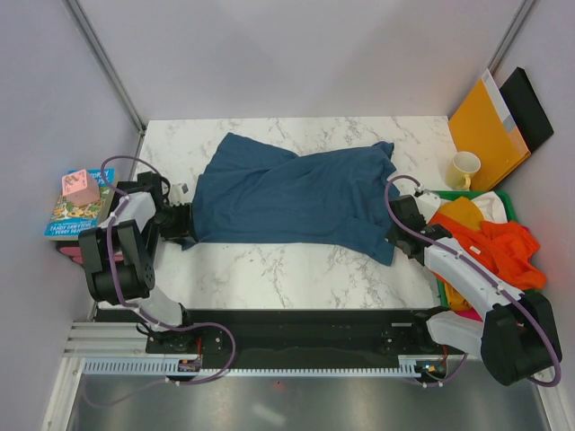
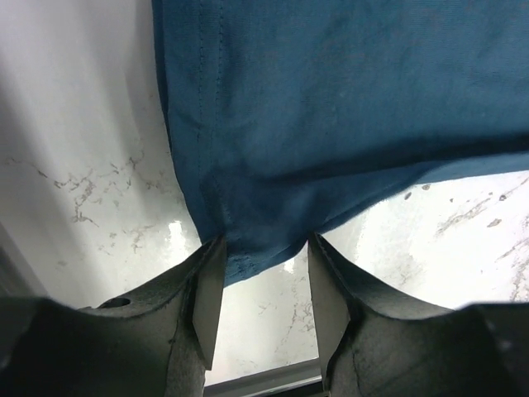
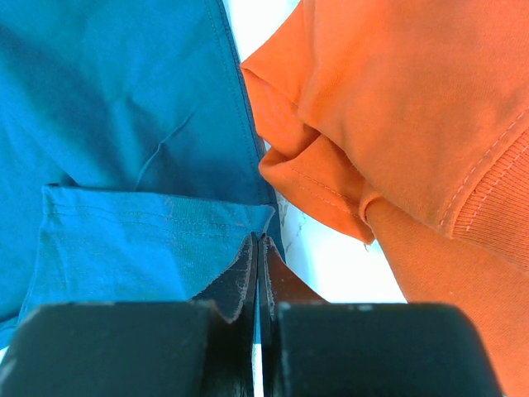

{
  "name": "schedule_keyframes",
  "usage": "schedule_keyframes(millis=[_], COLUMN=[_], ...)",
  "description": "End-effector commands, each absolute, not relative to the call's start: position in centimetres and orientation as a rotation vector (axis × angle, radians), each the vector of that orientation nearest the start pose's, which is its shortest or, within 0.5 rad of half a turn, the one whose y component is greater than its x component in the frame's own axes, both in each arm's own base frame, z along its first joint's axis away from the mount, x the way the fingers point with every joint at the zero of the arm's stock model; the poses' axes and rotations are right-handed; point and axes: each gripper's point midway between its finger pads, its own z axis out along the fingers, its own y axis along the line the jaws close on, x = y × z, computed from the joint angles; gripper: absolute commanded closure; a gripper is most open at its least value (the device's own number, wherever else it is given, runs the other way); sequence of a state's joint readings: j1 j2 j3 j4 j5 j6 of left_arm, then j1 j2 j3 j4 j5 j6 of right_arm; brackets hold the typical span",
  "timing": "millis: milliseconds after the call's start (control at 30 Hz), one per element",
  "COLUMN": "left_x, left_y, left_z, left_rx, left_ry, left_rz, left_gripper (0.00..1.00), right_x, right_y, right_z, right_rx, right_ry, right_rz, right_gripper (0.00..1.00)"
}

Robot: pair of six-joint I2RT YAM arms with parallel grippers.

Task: Fold and stack the t-shirts
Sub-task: Flatten the tshirt out

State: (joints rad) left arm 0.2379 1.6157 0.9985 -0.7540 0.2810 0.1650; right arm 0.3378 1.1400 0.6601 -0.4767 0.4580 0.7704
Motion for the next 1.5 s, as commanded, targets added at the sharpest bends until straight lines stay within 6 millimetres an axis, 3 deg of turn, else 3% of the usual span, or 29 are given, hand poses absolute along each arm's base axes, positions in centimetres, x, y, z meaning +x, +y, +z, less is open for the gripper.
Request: schedule_keyframes(millis=[0,167,333,433,633,900,967,1100,1200,1300,1467], left_x=[28.3,27.9,27.6,27.2,27.2,26.8,26.4,25.8,25.6,25.7,26.4], left_y=[3.4,3.8,4.0,4.3,4.5,4.9,5.0,5.1,4.9,4.8,4.1], left_z=[3.5,2.7,2.3,1.9,2.4,1.2,0.7,0.0,-0.1,0.0,1.1], left_rx=[-0.029,-0.038,-0.04,-0.036,-0.028,-0.031,-0.034,-0.036,-0.022,-0.018,0.001], left_ry=[2.881,2.917,2.938,2.956,2.945,3.008,3.032,3.065,3.065,3.057,3.003], left_rz=[-0.274,-0.244,-0.233,-0.211,-0.182,-0.164,-0.159,-0.156,-0.167,-0.179,-0.236], left_gripper=[0.48,0.51,0.67,0.68,0.44,0.45,0.5,0.81,0.93,0.98,0.98], right_x=[27.6,27.7,27.9,27.9,27.8,27.6,27.5,27.6,27.6,27.8,28.1], right_y=[4.1,4.1,4.1,4.1,4.1,4.1,4.1,3.9,4.0,4.2,4.3], right_z=[7.8,7.7,7.9,7.9,7.7,7.5,7.5,7.3,7.3,7.3,7.5], right_rx=[0.69,0.693,0.691,0.693,0.694,0.695,0.692,0.695,0.696,0.695,0.686], right_ry=[2.269,2.27,2.266,2.267,2.268,2.27,2.269,2.27,2.271,2.274,2.269], right_rz=[-0.071,-0.074,-0.076,-0.076,-0.075,-0.071,-0.077,-0.086,-0.083,-0.077,-0.067], right_gripper=[1.0,1.0,1.0,1.0,1.0,1.0,1.0,1.0,1.0,1.0,1.0])
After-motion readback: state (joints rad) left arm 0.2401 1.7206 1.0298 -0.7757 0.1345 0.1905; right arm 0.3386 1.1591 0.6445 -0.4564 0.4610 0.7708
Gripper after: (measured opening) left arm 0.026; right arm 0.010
